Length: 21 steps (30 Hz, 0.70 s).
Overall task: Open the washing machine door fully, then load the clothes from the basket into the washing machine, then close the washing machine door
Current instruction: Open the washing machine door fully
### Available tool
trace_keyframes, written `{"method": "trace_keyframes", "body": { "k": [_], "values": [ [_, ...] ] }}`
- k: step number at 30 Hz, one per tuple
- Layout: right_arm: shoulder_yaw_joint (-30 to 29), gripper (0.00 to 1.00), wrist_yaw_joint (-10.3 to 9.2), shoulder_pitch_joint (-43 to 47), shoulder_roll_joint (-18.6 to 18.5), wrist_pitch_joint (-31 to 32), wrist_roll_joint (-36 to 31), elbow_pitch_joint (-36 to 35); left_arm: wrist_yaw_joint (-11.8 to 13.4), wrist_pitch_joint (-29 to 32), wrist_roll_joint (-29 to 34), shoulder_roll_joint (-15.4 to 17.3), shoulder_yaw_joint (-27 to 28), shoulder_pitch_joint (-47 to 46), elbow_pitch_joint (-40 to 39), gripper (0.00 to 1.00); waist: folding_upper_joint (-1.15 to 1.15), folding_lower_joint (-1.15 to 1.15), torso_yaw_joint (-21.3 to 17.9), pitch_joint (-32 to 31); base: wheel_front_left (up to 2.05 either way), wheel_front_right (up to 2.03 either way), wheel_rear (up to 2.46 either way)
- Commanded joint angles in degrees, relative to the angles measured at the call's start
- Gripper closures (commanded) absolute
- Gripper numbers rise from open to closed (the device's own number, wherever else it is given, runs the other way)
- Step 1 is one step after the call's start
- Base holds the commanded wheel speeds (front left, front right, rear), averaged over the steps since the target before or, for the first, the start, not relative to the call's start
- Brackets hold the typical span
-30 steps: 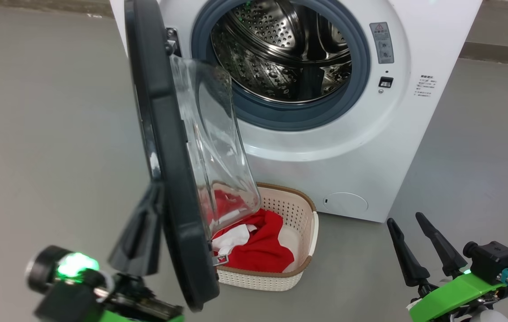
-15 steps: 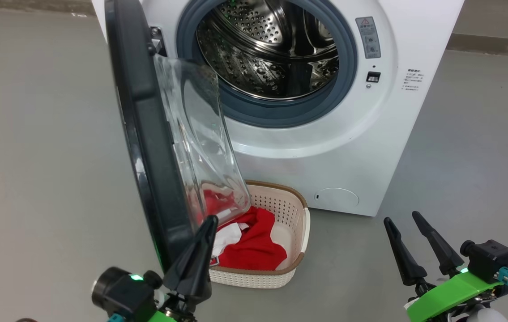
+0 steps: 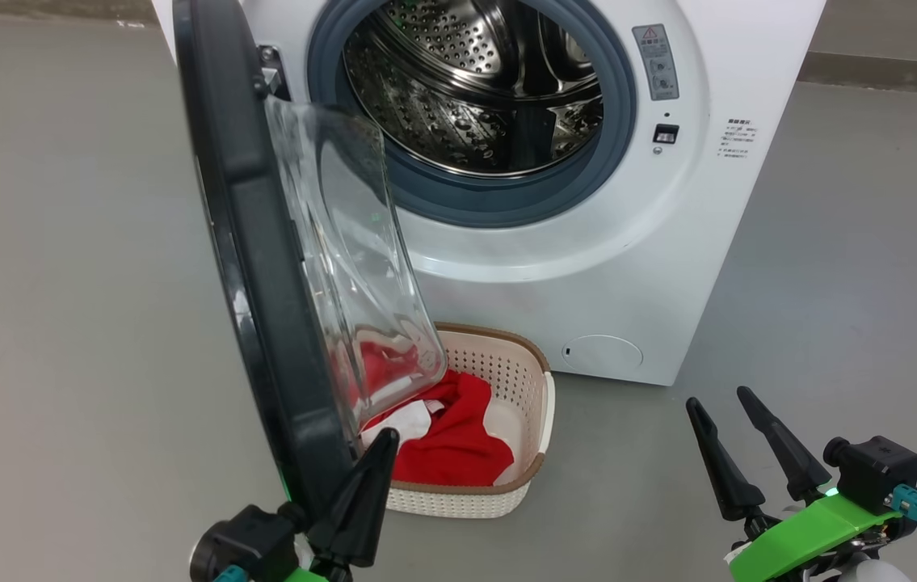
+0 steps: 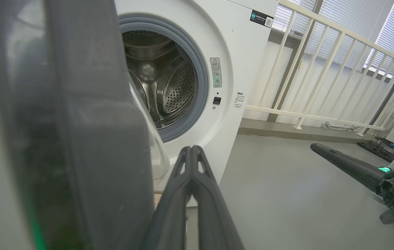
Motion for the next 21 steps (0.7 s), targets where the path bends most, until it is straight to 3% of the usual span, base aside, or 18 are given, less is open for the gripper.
{"method": "trace_keyframes", "body": {
  "k": [1, 21],
  "values": [
    [1.08, 0.0, 0.09, -2.0, -0.52, -0.69, 0.44, -1.21, 0.01, -0.71, -0.71, 0.09, 1.75, -1.64, -0.77, 1.0, 0.0, 0.0, 0.08, 0.0, 0.0, 0.0, 0.0],
    [0.59, 0.0, 0.09, -1.7, 0.32, -0.69, 0.52, -0.91, 2.62, -0.91, -3.27, 2.78, 6.25, -1.51, 2.25, 1.0, 0.0, 0.0, 3.23, 0.02, 0.0, 0.0, 0.0]
  ]
}}
